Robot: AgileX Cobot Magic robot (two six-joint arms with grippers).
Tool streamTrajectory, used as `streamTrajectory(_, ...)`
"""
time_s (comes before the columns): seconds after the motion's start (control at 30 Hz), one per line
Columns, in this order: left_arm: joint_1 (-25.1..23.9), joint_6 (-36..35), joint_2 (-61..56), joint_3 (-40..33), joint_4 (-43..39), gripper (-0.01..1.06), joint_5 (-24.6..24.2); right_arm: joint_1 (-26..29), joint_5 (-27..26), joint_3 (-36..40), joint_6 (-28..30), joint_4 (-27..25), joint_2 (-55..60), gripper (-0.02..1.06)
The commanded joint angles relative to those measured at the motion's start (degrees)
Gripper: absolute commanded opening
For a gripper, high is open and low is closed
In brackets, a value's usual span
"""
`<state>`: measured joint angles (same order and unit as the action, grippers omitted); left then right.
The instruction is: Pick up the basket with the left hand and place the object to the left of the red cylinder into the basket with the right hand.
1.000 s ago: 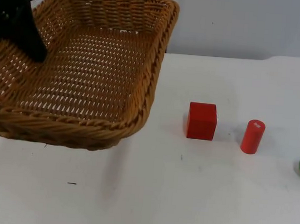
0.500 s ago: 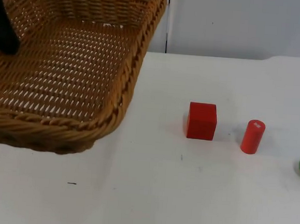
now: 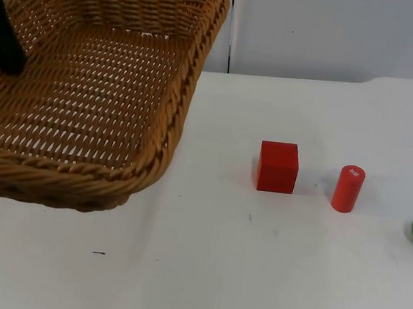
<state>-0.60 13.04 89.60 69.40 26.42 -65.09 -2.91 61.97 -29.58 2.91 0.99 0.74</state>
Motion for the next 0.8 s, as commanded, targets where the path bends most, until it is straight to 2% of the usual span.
streamTrajectory(0.0,-0.12,-0.01,-0.91,-0.07,2.34,0.0,0.22,0.37,-1.37,-0.7,0.78,0.05,1.9,1.05)
streamTrajectory(0.07,-0.12,-0.01,-0.91,-0.07,3.06,0.0,0.32,0.37,-3.11,-1.36,0.78,0.0,3.82,1.05)
streamTrajectory(0.17,-0.12,-0.01,-0.91,-0.07,3.17,0.0,0.44,0.37,-9.99,-2.58,1.41,-0.38,8.18,1.05)
streamTrajectory(0.37,-0.12,-0.12,-0.91,-0.07,3.17,0.0,1.08,0.37,-14.33,-5.25,1.64,-0.99,17.53,1.05)
streamTrajectory(0.47,-0.12,-0.67,-0.91,-0.07,3.34,0.0,1.29,0.37,-18.55,-6.32,1.64,-1.8,25.08,1.05)
streamTrajectory(0.53,-0.12,-0.67,-0.91,-0.07,3.46,0.0,1.29,0.37,-21.41,-7.4,4.4,-3.28,29.83,1.05)
streamTrajectory(0.77,-0.12,-0.67,-0.91,-0.07,3.44,0.0,1.71,0.37,-22.14,-12.51,9.33,-7.72,43.14,1.05)
